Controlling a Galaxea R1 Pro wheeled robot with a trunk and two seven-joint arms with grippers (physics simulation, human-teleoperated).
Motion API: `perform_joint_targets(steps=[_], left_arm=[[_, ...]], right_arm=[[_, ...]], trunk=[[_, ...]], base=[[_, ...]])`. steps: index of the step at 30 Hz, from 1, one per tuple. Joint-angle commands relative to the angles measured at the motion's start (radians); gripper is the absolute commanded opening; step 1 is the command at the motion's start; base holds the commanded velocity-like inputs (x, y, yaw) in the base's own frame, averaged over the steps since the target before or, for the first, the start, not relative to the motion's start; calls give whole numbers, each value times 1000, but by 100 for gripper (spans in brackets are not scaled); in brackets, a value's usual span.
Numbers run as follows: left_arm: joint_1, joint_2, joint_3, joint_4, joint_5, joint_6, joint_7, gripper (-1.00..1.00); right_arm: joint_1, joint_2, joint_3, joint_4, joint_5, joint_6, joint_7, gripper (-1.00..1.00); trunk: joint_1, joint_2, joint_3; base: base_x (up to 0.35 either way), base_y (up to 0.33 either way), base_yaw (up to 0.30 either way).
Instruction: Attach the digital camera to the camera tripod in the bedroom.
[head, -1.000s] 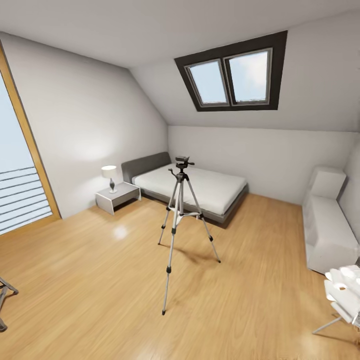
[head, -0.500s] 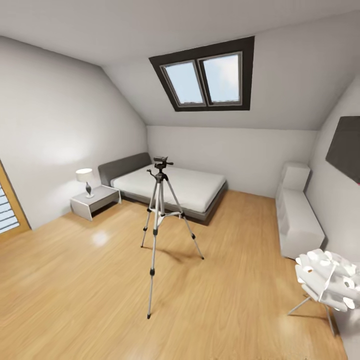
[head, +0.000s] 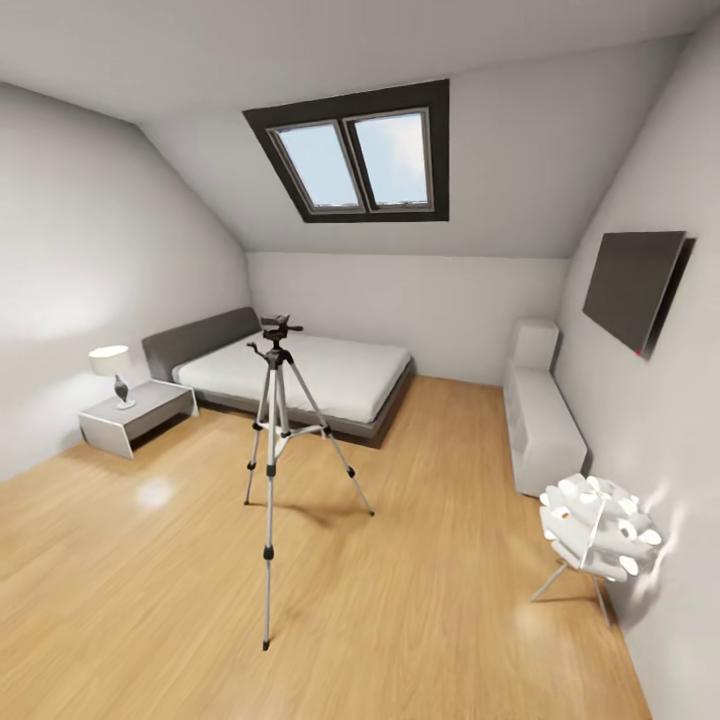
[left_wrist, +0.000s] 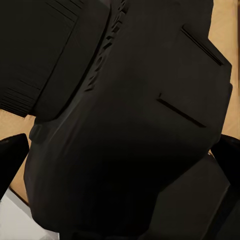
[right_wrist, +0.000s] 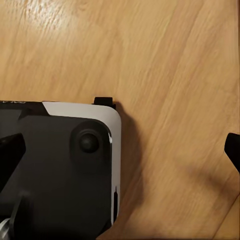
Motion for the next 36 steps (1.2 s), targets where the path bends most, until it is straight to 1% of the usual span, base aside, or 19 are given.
perform_joint_targets(steps=[1, 12, 28, 32, 36], left_arm=[[0, 0, 2, 0, -1, -1, 2, -100], [0, -1, -1, 0, -9, -3, 2, -100], [0, -1, -2, 0, -11, -3, 2, -100], [0, -1, -2, 0, -12, -3, 1, -100], [0, 0, -3, 0, -13, -2, 1, -100]], right_arm=[[-1, 0, -3, 3, 4, -6, 3, 100], [-1, 0, -4, 3, 4, -7, 3, 100], [-1, -1, -4, 3, 3, -9, 3, 100], [-1, -1, -4, 3, 3, -9, 3, 100], [-1, -2, -4, 3, 4, -8, 4, 100]], trunk=[[0, -1, 0], [0, -1, 0], [0, -1, 0], [0, -1, 0], [0, -1, 0]], base=[[0, 0, -288], [0, 0, -291], [2, 0, -294], [100, 0, -294], [252, 0, -255]])
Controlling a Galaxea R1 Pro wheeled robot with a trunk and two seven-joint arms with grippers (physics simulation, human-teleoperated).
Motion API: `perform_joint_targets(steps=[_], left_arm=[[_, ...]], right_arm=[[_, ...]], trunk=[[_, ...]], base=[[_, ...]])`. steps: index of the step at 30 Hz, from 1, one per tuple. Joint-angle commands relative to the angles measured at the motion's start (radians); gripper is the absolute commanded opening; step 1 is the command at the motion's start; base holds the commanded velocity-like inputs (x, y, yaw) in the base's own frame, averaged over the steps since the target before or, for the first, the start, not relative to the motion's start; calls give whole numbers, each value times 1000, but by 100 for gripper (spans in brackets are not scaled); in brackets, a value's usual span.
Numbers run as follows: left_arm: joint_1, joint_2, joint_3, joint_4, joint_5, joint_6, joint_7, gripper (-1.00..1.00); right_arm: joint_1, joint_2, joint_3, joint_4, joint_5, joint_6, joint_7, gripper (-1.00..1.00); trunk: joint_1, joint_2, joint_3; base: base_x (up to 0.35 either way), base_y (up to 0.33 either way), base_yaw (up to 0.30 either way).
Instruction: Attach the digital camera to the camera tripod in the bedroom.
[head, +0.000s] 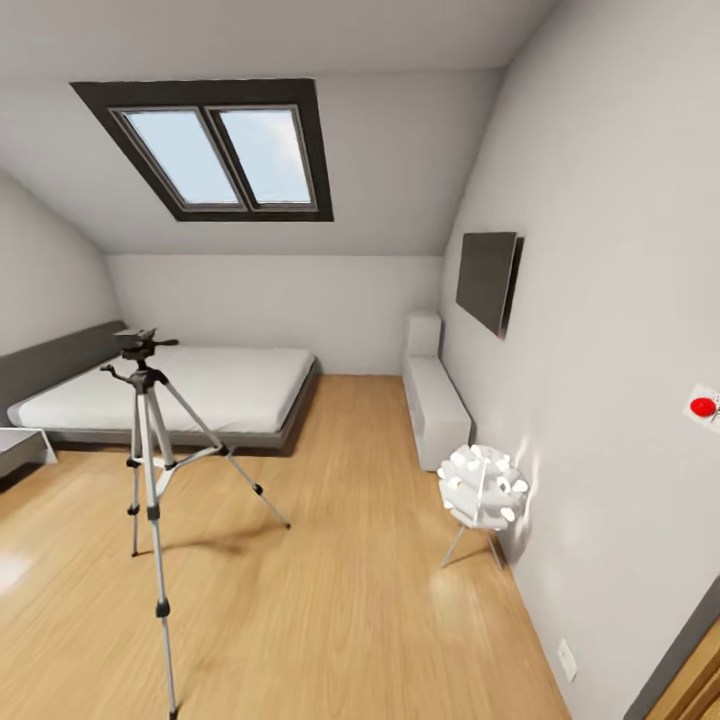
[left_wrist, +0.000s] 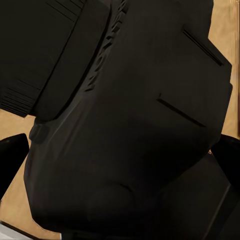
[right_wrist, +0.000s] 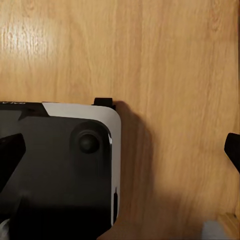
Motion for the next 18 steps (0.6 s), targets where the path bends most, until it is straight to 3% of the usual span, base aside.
perform_joint_targets(steps=[1, 18], left_arm=[[0, 0, 2, 0, -2, -1, 2, -100], [0, 2, 1, 0, -1, 1, 2, -100]], right_arm=[[-1, 0, -3, 3, 4, -6, 3, 100], [-1, -2, -1, 3, 4, -6, 2, 100]], trunk=[[1, -1, 0], [1, -1, 0]], base=[[294, 0, -153], [315, 0, -28]])
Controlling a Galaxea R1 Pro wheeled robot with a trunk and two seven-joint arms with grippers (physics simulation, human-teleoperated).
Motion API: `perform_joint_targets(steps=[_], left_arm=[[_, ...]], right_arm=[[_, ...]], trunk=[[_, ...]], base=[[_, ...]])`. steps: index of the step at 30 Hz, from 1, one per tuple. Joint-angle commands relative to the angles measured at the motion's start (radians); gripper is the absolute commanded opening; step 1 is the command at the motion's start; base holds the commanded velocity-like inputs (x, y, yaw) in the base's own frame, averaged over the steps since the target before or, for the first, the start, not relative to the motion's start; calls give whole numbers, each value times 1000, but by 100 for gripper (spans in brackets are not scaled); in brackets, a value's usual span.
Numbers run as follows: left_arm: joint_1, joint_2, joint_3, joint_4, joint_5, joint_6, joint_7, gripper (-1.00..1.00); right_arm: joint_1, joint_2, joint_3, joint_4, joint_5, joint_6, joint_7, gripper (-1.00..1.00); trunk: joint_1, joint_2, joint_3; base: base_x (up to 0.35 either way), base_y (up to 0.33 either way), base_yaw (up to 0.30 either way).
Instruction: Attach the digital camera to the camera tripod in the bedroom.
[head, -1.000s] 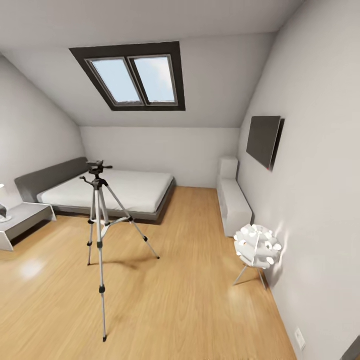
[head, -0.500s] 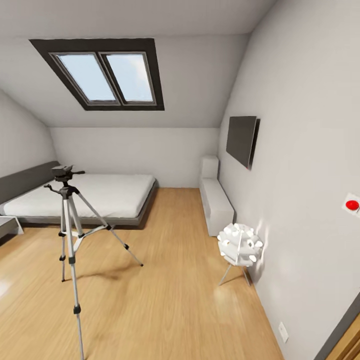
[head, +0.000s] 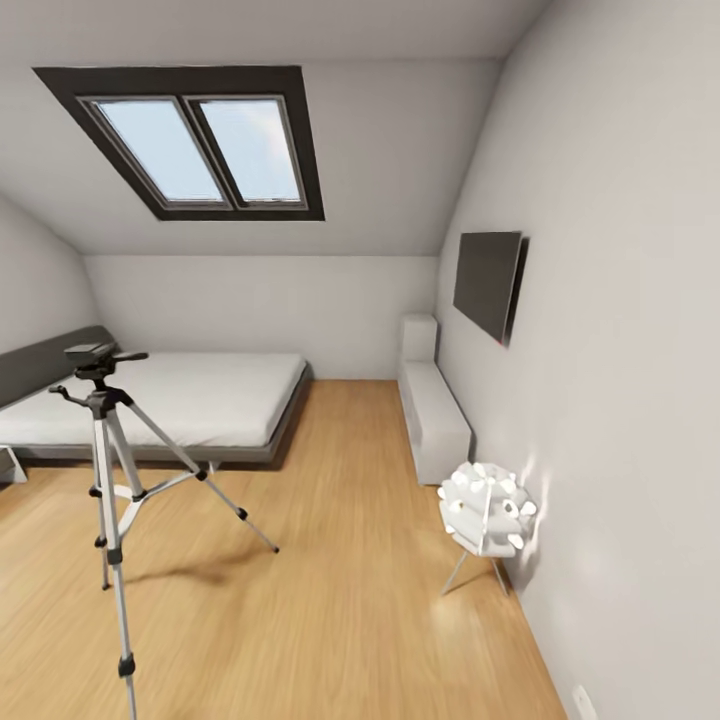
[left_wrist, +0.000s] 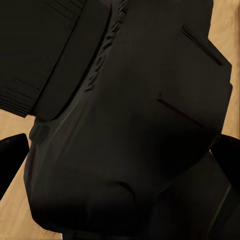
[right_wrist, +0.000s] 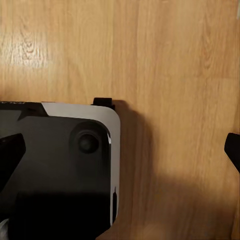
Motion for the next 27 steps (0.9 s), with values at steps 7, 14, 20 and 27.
perform_joint_targets(steps=[7, 14, 20, 27], left_arm=[[0, -1, 2, 1, -2, 1, 3, -100], [0, -1, 2, 1, 1, 3, 3, -100], [0, -1, 2, 1, 1, 4, 3, -100], [0, -1, 2, 1, 2, 5, 4, -100]], right_arm=[[-1, 0, -3, 3, 4, -5, 2, 100], [-1, 1, -3, 3, 4, -3, 2, 100], [-1, 1, -3, 3, 4, -3, 2, 100], [-1, 1, -3, 3, 4, -4, 2, 100]], trunk=[[1, -1, 0], [1, -1, 0], [1, -1, 0], [1, -1, 0]], base=[[322, 0, 0], [323, 0, 0], [325, 0, 0], [329, 0, 0]])
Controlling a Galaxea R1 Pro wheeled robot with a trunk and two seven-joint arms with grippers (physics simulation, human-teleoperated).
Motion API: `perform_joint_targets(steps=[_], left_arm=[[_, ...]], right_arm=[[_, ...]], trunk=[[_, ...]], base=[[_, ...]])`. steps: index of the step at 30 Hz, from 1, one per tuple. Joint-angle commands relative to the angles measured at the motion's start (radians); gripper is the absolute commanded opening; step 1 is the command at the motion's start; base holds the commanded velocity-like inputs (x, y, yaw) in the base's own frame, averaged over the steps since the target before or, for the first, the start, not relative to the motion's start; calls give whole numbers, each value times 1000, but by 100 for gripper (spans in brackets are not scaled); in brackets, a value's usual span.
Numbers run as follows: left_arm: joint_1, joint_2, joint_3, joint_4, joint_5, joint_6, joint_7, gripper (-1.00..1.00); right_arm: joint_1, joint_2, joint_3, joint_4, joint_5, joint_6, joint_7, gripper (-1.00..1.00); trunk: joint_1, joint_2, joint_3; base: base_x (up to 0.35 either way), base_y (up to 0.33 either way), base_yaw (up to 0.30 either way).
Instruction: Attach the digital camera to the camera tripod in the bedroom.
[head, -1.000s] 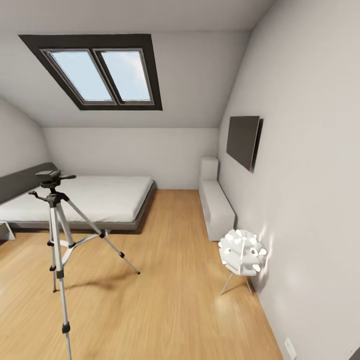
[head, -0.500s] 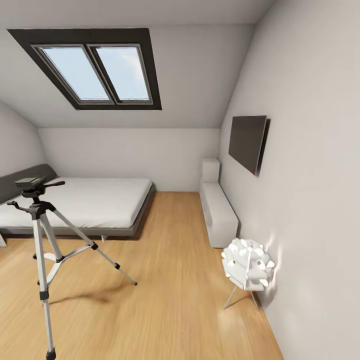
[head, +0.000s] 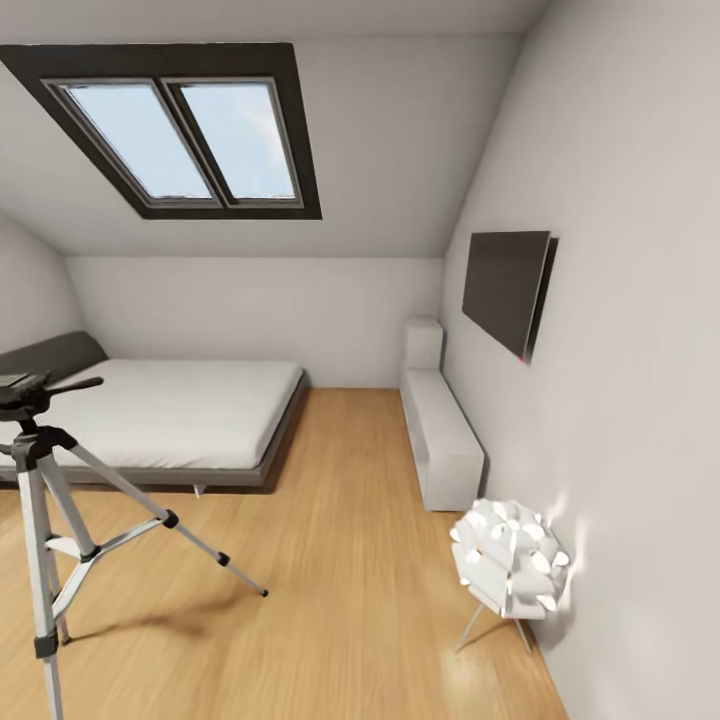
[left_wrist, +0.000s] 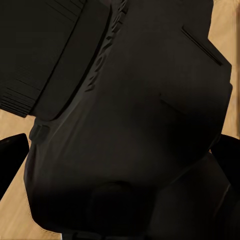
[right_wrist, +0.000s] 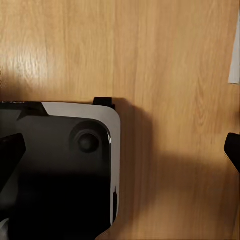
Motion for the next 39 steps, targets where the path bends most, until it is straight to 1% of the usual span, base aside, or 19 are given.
perform_joint_targets(steps=[1, 16, 39], left_arm=[[0, 0, 2, 0, -1, 0, 2, -100], [0, 1, 2, 0, 0, 0, 3, -100], [0, 2, 2, 0, 0, -1, 3, -100]], right_arm=[[-1, 0, -3, 3, 4, -6, 3, 100], [-1, 0, -3, 3, 4, -5, 4, 100], [-1, 0, -3, 4, 4, -5, 3, 100]], trunk=[[1, -1, 0], [1, -1, 0], [1, -1, 0]], base=[[331, 0, 0], [331, 50, 0], [331, 115, 0]])
